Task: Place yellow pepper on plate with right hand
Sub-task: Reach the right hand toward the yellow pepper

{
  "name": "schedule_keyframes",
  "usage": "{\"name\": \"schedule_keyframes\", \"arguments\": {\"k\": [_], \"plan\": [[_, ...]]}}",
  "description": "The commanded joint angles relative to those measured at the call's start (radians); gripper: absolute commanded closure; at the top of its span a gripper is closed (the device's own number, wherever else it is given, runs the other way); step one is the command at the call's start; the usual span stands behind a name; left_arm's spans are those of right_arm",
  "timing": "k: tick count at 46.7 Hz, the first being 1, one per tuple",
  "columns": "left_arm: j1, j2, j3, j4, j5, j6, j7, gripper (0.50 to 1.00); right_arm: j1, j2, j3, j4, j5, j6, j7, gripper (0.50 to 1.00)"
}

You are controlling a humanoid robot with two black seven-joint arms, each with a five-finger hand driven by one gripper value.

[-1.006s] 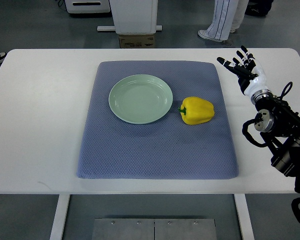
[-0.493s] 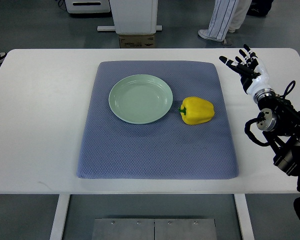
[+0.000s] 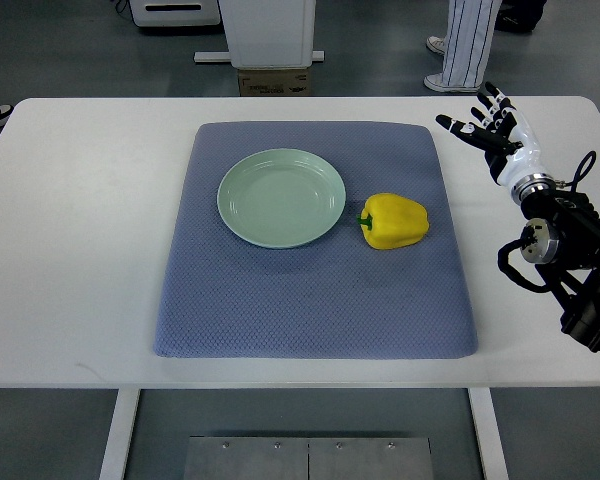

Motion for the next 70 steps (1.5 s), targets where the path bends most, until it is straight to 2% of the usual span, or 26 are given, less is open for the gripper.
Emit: {"name": "schedule_keyframes", "arguments": {"k": [1, 12, 20, 26, 35, 54, 70], "plan": [[0.0, 0.0, 0.0, 0.0, 0.0, 0.0, 0.0, 0.5, 0.001, -0.033, -0.048, 0.04, -0.004, 0.015, 0.016, 0.5], [0.0, 0.0, 0.0, 0.0, 0.0, 0.0, 0.0, 0.5, 0.026, -0.124, -0.123, 0.103, -0.162, 0.12, 0.085, 0.5], [0.0, 0.0, 0.0, 0.0, 0.0, 0.0, 0.0, 0.5, 0.046, -0.157, -0.188, 0.109, -0.306, 0.135, 0.148, 0.505], [0.0, 0.0, 0.0, 0.0, 0.0, 0.0, 0.0, 0.5, 0.083, -0.214, -0.31, 0.141, -0.342, 0.164, 0.197, 0.509], [0.0, 0.0, 0.0, 0.0, 0.0, 0.0, 0.0, 0.5, 0.155, -0.268, -0.507, 0.175, -0.378, 0.166, 0.245, 0.511], [0.0, 0.0, 0.0, 0.0, 0.0, 0.0, 0.0, 0.5, 0.267, -0.294, -0.801, 0.204, -0.42, 0.166, 0.254, 0.513], [0.0, 0.0, 0.0, -0.001, 0.0, 0.0, 0.0, 0.5, 0.29, -0.279, -0.87, 0.198, -0.429, 0.155, 0.242, 0.527]]}}
